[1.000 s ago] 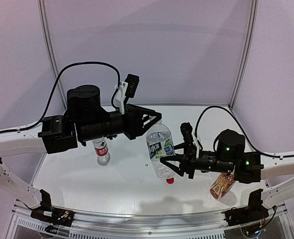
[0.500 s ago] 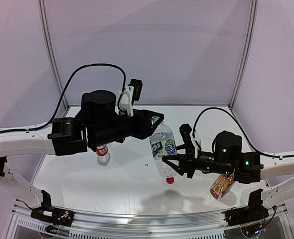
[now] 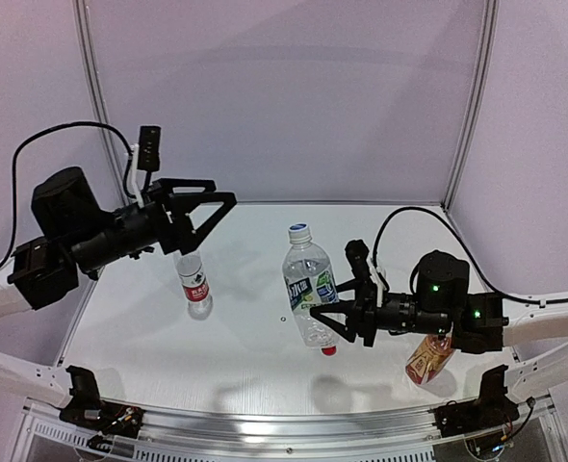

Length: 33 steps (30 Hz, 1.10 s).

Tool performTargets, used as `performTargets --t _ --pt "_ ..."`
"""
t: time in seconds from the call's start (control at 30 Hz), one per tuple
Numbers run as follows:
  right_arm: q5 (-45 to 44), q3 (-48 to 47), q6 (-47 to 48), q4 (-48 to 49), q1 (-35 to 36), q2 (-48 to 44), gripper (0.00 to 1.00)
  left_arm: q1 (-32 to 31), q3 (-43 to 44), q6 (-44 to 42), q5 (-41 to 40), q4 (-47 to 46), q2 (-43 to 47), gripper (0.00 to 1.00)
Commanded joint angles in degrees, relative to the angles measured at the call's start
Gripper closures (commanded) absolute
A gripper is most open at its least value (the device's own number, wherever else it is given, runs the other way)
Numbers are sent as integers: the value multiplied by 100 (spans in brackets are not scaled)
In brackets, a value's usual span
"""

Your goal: Unscrew the bottle caps

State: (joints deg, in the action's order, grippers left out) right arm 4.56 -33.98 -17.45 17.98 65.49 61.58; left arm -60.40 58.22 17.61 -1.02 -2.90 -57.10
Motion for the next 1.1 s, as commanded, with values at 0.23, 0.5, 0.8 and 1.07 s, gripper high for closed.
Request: performTargets --t 0.23,0.5,0.8,1.07 --pt "2263 -283 -88 771 -15 368 100 414 -417 245 3051 -1496 -582 12" --pt "2362 -265 -111 796 -11 335 100 381 38 302 3487 -1639 -1498 19" --pt "2270 -285 -86 720 -17 375 100 341 94 322 3525 -1745 -1648 40" --pt "2135 -311 -58 635 -19 377 100 324 137 280 3331 -1497 -1618 87"
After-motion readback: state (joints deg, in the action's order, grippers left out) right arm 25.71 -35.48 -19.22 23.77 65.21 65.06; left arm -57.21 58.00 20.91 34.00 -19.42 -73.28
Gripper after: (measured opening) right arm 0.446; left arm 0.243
